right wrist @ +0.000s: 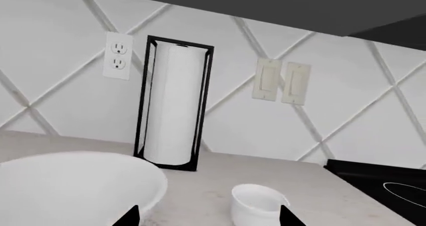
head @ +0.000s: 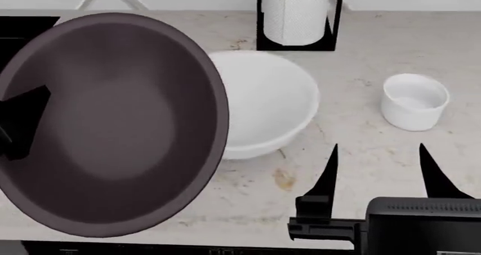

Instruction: Stack the bowls from largest to smallest.

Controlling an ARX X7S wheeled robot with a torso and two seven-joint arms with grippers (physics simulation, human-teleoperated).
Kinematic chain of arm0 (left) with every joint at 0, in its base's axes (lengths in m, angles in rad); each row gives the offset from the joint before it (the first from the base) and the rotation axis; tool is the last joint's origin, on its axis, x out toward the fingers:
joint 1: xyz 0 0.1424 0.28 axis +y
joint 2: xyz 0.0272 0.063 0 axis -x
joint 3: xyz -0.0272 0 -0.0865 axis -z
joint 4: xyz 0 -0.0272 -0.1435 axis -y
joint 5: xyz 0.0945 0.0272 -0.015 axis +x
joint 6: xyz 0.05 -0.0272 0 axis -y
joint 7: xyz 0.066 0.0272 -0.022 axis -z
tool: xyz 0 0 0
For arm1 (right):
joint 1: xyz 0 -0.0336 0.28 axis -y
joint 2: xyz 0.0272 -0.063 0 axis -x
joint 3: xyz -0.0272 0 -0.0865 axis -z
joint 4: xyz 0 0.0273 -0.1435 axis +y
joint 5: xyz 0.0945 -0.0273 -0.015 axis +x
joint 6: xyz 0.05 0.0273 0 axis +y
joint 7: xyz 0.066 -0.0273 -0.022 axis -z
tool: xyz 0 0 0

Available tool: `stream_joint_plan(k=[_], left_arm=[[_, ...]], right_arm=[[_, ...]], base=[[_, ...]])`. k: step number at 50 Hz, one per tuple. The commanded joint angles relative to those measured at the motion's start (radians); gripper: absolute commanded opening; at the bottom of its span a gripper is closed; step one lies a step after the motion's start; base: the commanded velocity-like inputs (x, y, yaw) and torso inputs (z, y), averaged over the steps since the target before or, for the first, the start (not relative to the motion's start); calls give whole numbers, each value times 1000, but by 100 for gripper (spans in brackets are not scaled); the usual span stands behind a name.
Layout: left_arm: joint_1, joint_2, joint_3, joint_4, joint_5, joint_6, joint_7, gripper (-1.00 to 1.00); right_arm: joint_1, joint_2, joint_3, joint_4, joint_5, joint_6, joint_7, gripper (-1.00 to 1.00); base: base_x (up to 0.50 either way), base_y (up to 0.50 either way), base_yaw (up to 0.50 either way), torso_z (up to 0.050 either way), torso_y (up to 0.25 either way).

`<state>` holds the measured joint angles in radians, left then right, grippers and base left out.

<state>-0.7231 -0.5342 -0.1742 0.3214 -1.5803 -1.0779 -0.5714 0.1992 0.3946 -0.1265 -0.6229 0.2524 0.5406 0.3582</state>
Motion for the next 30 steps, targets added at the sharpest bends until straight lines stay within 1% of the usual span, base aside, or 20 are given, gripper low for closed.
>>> stream_joint_plan(k=[1, 10, 22, 24, 30], left_arm=[[0, -4, 2, 1, -30, 21, -176, -100], [5, -11, -2, 3, -37, 26, -178, -100], [-1, -13, 2, 9, -52, 29, -193, -100], [-1, -14, 2, 10, -55, 29, -195, -100], [0, -17, 3, 12, -59, 32, -196, -100]], right_arm=[[0, 1, -5, 3, 0, -4, 2, 100], [0, 4, -11, 0, -4, -1, 6, 100], [-4, 10, -9, -9, -2, 9, 14, 100], [-2, 10, -12, -11, -3, 13, 15, 100], [2, 13, -18, -13, -4, 20, 16, 100]], base=[[0, -500, 0, 0, 0], [0, -500, 0, 0, 0], [0, 0, 0, 0, 0], [195, 0, 0, 0, 0], [417, 0, 0, 0, 2]])
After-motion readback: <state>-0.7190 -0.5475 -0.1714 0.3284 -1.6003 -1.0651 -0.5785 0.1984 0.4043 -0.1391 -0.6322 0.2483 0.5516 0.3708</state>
